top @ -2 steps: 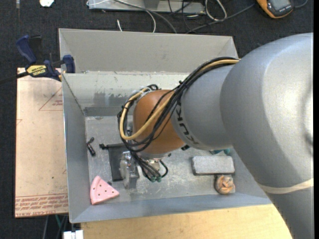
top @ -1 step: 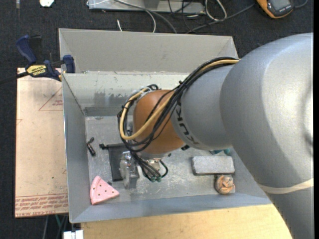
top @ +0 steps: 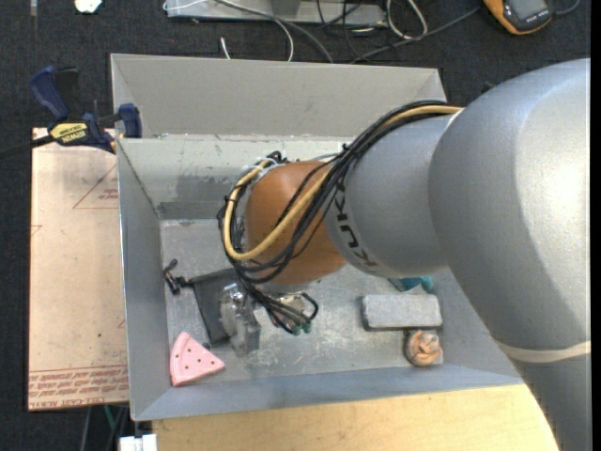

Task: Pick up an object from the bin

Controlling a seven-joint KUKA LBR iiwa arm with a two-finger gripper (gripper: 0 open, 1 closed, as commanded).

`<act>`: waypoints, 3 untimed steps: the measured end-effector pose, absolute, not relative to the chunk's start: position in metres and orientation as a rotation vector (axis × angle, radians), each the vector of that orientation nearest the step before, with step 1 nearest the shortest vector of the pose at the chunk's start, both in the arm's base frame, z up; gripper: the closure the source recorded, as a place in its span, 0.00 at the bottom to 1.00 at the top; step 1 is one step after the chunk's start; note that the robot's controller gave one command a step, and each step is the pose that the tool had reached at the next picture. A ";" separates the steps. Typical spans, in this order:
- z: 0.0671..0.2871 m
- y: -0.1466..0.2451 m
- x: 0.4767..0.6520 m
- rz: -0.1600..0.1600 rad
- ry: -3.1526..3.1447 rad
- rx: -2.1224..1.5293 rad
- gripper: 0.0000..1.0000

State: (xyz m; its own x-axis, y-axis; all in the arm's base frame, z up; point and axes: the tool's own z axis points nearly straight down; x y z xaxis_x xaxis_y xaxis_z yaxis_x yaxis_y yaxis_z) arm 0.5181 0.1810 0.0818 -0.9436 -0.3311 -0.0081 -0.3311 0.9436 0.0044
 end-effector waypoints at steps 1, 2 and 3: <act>0.104 0.184 0.522 0.009 3.052 -0.687 1.00; 0.158 0.183 0.528 0.010 3.039 -0.765 1.00; 0.112 0.192 0.536 0.008 2.966 -0.991 1.00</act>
Offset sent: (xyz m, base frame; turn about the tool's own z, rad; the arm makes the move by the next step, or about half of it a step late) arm 0.0112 0.0015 0.0842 -0.1627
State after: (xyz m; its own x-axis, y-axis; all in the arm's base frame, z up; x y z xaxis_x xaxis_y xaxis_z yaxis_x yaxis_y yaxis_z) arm 0.5362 0.1923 0.1115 -0.7992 -0.6008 -0.0152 -0.6009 0.7993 0.0006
